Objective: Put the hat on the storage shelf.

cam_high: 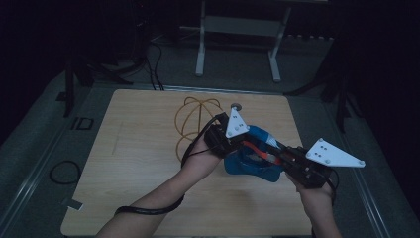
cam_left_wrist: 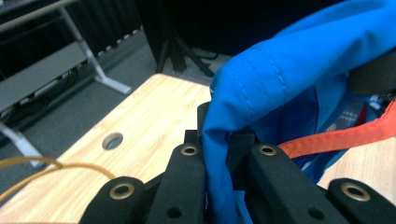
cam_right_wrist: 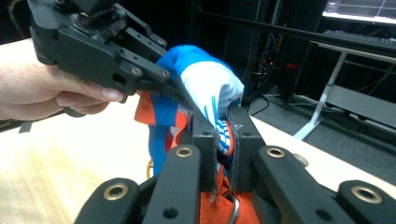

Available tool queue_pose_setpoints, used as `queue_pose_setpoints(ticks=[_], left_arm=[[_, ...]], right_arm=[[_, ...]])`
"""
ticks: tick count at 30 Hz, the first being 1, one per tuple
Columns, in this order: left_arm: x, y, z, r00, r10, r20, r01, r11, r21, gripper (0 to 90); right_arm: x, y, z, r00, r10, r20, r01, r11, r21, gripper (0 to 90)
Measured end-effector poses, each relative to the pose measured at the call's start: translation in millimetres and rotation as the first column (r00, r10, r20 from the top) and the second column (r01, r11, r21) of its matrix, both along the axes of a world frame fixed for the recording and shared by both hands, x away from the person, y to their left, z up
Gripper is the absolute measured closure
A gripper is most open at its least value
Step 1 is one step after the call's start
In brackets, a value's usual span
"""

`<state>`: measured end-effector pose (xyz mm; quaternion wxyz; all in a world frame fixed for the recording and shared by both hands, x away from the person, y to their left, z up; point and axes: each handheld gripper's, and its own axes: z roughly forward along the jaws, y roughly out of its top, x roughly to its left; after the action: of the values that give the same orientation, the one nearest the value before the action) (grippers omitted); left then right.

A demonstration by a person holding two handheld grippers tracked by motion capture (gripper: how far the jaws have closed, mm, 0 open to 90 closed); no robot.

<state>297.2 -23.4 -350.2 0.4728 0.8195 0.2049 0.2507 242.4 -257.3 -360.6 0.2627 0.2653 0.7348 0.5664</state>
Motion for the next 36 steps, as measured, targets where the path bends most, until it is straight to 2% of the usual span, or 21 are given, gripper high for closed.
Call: queue_pose_setpoints(ticks=[3,9,12,15,16,17,20,22,23,25,26,27,28,29,30,31,32,33,34,36], left_arm=[[-4.2,-0.1,2.6,0.9994,-0.013,0.033,0.013,0.9999,-0.006,88.6],[-9.6,0.5,6.1,0.9967,-0.043,0.069,0.044,0.9990,-0.008,88.6],[-10.8,3.8,6.3,0.9953,-0.063,0.073,0.064,0.9978,-0.017,88.6],[-12.1,7.4,6.0,0.9928,-0.083,0.087,0.085,0.9963,-0.016,88.6],[-12.1,7.4,6.0,0.9928,-0.083,0.087,0.085,0.9963,-0.016,88.6],[-12.4,10.5,5.2,0.9894,-0.112,0.093,0.115,0.9929,-0.029,88.6],[-14.3,16.0,4.1,0.9783,-0.163,0.128,0.169,0.9850,-0.036,88.6],[-13.8,21.3,4.1,0.9665,-0.217,0.138,0.226,0.9723,-0.059,88.5],[-13.4,23.6,4.3,0.9629,-0.228,0.144,0.239,0.9691,-0.062,88.5],[-11.6,29.2,4.9,0.9508,-0.278,0.138,0.292,0.9519,-0.094,88.5],[-10.6,31.1,5.3,0.9462,-0.294,0.135,0.308,0.9464,-0.097,88.5],[-9.1,33.2,5.4,0.9347,-0.332,0.126,0.346,0.9323,-0.106,88.5],[-8.8,35.0,5.2,0.9268,-0.352,0.129,0.367,0.9225,-0.118,88.5],[-7.8,36.2,5.4,0.9230,-0.366,0.119,0.379,0.9167,-0.125,88.4],[-6.6,38.1,5.3,0.9042,-0.412,0.113,0.425,0.8939,-0.143,88.4],[-7.1,39.6,4.7,0.8922,-0.432,0.131,0.449,0.8802,-0.154,88.5],[-6.6,40.2,4.4,0.8882,-0.442,0.125,0.458,0.8732,-0.167,88.4],[-5.7,41.3,3.9,0.8733,-0.471,0.125,0.487,0.8535,-0.186,88.4],[-6.2,41.6,3.1,0.8715,-0.471,0.136,0.490,0.8493,-0.197,88.4],[-5.6,41.1,2.3,0.8688,-0.477,0.134,0.495,0.8442,-0.206,88.5]], right_arm=[[-4.2,-3.1,-2.5,0.9997,0.010,-0.022,-0.010,1.000,0.019,81.5],[-17.2,-8.1,-2.2,0.9977,0.054,-0.041,-0.053,0.998,0.033,73.1],[-26.8,-10.6,2.4,0.9961,0.085,-0.022,-0.084,0.996,0.034,64.2],[-33.1,-14.2,7.0,0.9924,0.122,-0.015,-0.121,0.991,0.060,54.0],[-33.1,-14.2,7.0,0.9924,0.122,-0.015,-0.121,0.991,0.060,54.0],[-37.8,-16.6,9.8,0.9921,0.125,0.014,-0.125,0.990,0.063,48.8],[-39.5,-20.4,10.8,0.9905,0.133,0.036,-0.134,0.990,0.036,43.6],[-37.6,-22.5,8.3,0.9921,0.118,0.044,-0.118,0.993,0.013,44.0],[-35.7,-23.7,6.2,0.9926,0.115,0.037,-0.116,0.993,0.009,45.6],[-31.5,-24.8,0.8,0.9926,0.120,0.017,-0.120,0.993,-0.008,46.7],[-29.7,-24.5,-2.2,0.9928,0.120,0.009,-0.120,0.993,-0.018,46.8],[-27.8,-24.1,-5.1,0.9925,0.123,-0.002,-0.123,0.992,-0.026,47.8],[-26.7,-23.2,-8.1,0.9922,0.124,-0.011,-0.124,0.992,-0.030,48.1],[-25.3,-22.1,-11.1,0.9917,0.128,-0.019,-0.128,0.991,-0.031,48.1],[-23.9,-21.0,-14.0,0.9904,0.136,-0.028,-0.136,0.990,-0.026,48.0],[-23.3,-19.2,-16.9,0.9890,0.145,-0.031,-0.145,0.989,-0.021,47.4],[-23.0,-17.0,-19.6,0.9871,0.156,-0.037,-0.157,0.987,-0.019,46.1],[-22.8,-14.3,-22.1,0.9851,0.167,-0.043,-0.167,0.986,-0.015,45.1],[-23.0,-11.6,-24.2,0.9836,0.175,-0.045,-0.175,0.984,-0.014,44.2],[-23.4,-6.8,-27.4,0.9813,0.186,-0.050,-0.186,0.982,-0.003,44.2]])
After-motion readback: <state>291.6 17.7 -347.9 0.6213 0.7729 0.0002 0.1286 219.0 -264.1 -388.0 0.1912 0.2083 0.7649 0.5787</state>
